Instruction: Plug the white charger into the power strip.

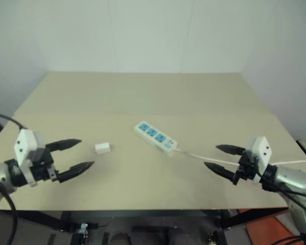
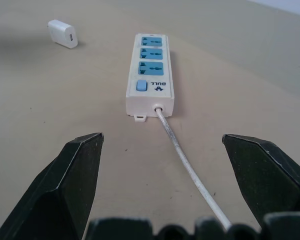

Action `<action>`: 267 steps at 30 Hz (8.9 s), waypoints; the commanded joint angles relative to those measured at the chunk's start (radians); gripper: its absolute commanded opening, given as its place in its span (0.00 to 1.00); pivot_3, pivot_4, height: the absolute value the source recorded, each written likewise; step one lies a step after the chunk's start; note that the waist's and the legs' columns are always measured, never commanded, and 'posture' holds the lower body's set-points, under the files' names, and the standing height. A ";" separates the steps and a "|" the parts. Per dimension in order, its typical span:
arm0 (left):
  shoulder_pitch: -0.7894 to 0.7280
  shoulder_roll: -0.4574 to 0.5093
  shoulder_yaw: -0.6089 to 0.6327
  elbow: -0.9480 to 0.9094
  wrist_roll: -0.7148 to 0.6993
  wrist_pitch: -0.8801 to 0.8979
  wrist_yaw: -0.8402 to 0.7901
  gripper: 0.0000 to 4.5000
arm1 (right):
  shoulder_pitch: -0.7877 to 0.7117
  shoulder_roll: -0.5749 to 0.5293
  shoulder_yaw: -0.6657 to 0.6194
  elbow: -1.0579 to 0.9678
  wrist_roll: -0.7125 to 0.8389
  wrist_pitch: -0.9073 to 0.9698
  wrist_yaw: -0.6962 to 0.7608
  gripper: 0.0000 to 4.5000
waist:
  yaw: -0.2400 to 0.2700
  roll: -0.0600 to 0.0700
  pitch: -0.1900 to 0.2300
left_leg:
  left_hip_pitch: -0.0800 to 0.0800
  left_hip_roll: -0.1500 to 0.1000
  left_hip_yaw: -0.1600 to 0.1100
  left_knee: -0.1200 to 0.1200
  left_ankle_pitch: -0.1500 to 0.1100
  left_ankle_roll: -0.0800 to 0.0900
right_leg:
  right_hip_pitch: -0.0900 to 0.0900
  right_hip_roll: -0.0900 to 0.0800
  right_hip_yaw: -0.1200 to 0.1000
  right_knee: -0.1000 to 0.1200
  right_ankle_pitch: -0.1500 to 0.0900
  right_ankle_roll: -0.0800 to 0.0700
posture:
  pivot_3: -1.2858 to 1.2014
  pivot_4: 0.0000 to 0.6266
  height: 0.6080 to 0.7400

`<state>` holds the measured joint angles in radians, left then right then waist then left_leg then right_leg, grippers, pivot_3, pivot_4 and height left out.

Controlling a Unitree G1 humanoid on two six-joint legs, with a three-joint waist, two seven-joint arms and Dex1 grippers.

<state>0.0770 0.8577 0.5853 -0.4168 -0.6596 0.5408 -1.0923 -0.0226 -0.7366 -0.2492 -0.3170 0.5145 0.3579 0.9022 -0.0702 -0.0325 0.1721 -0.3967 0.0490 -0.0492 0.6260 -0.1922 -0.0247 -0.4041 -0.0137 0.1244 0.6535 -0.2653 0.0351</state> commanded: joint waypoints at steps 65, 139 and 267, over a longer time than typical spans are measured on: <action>-0.134 0.022 -0.137 0.038 -0.061 -0.055 -0.042 1.00 | -0.205 0.192 0.317 0.351 -0.157 -0.310 0.167 0.99 | -0.001 0.000 0.000 | 0.005 0.001 0.000 0.000 0.000 -0.001 | 0.007 0.001 0.000 -0.005 0.003 0.001 | 0.52 0.24 1.00; -1.437 0.014 -1.171 1.160 0.777 -0.250 -0.522 1.00 | -0.674 0.499 0.490 1.134 -0.364 -0.688 0.457 0.76 | -0.050 -0.001 0.001 | -0.003 0.001 -0.005 -0.001 -0.001 0.000 | -0.004 0.006 -0.002 0.005 0.000 0.000 | 0.52 0.24 1.00; -0.590 -0.385 -0.729 0.809 0.364 -0.599 -0.384 0.23 | -0.531 0.488 0.521 0.929 -0.374 -0.565 0.432 0.76 | -0.054 0.005 0.000 | 0.017 0.000 -0.005 0.002 0.000 -0.001 | 0.016 0.005 0.000 0.008 0.000 0.000 | 0.52 0.24 1.00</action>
<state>-0.5094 0.4506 -0.1378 0.3557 -0.3333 -0.0484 -1.4897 -0.5676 -0.2557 0.2269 0.6130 0.1769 -0.2173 1.3222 -0.1245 -0.0279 0.1720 -0.3791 0.0493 -0.0541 0.6277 -0.1922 -0.0258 -0.3881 -0.0086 0.1249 0.6619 -0.2650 0.0355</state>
